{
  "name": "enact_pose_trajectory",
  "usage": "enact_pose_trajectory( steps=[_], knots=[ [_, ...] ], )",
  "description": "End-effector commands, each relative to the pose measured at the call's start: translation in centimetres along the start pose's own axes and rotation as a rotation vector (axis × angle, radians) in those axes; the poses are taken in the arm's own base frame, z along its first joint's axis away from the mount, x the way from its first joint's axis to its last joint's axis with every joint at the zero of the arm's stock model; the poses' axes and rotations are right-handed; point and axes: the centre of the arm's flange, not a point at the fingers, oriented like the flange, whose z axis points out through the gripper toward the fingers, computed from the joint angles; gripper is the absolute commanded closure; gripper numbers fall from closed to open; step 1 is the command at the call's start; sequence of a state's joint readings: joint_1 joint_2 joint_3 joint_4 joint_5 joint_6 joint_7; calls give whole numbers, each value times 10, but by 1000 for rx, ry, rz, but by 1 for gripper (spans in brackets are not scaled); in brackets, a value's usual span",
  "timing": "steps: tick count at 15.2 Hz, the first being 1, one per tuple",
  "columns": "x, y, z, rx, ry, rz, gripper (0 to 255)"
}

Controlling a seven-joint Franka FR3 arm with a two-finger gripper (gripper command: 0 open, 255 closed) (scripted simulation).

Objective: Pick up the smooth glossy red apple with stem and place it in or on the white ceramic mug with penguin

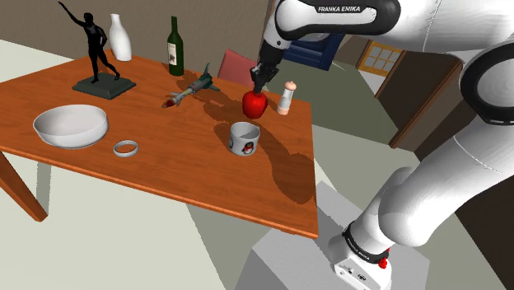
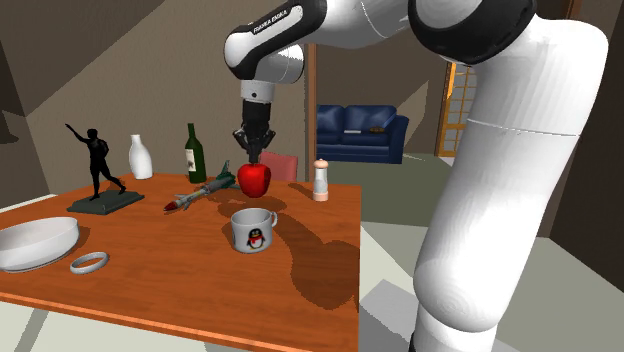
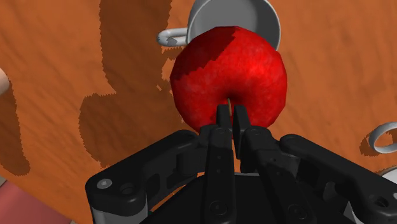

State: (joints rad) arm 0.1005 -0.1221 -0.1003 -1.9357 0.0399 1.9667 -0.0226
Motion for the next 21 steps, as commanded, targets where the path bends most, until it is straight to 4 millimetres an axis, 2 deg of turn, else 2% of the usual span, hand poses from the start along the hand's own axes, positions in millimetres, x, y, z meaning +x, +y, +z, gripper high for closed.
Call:
enact_pose_trajectory(
  steps=[1, 10, 17, 18, 21],
  knots=[
    [-2, 1, 11, 0, 1, 0, 255],
    [-9, 3, 59, 0, 1, 0, 255],
    [-9, 3, 59, 0, 1, 0, 255],
    [-9, 3, 59, 0, 1, 0, 0],
    [-9, 3, 59, 0, 1, 0, 0]
  ],
)
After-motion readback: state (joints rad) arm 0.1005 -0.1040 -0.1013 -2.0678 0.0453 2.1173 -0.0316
